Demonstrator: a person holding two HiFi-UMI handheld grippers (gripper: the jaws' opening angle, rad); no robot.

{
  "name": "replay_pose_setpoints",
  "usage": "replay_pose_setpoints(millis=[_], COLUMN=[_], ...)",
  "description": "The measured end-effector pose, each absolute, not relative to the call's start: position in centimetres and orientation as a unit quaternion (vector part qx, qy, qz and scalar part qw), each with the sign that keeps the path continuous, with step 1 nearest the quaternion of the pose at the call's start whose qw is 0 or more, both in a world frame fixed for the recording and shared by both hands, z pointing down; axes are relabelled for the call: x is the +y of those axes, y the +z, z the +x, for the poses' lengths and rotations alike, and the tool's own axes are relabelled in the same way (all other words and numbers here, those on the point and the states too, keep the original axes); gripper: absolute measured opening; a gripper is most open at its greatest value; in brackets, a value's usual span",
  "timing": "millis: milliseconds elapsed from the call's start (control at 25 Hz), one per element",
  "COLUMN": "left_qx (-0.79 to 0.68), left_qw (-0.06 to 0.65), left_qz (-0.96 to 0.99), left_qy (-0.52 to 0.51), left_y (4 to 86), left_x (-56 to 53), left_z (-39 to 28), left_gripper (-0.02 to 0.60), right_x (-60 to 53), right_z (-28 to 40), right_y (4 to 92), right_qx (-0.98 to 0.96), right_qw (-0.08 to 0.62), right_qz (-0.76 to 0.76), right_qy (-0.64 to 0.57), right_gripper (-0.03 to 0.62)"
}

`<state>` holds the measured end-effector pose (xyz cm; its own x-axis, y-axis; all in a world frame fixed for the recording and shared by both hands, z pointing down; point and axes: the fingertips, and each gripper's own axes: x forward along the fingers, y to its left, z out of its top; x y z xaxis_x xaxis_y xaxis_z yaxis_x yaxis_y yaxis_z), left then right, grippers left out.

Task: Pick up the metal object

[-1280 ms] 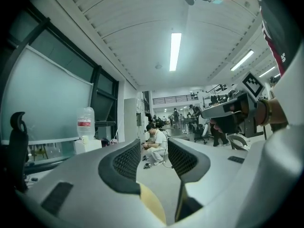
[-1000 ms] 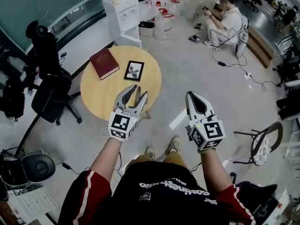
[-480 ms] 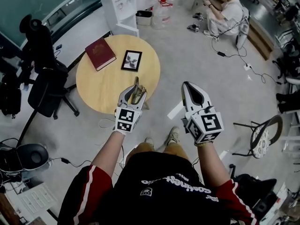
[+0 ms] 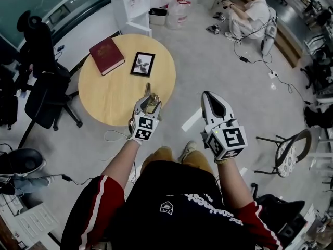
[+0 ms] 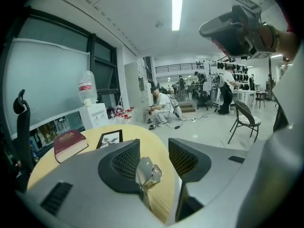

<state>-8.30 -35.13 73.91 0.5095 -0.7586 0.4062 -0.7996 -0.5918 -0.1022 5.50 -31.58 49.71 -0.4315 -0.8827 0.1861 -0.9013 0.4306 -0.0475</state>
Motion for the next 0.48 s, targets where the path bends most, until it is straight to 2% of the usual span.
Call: replay_pose_setpoints(millis=[480], left_qx=[-0.472], left_qw=[0.053], left_qz=[0.838], left_qy=[0.270], left_y=[82.0], left_x=[-38.8], left_z=[-8.6], left_gripper=[0.196], right_x=[-33.2], right_z=[7.6], right_y=[54.2], right_qx=[-0.837], right_qw=[0.085], right_qz=[0.537], right_qy=[0.060], right_gripper=[0.028])
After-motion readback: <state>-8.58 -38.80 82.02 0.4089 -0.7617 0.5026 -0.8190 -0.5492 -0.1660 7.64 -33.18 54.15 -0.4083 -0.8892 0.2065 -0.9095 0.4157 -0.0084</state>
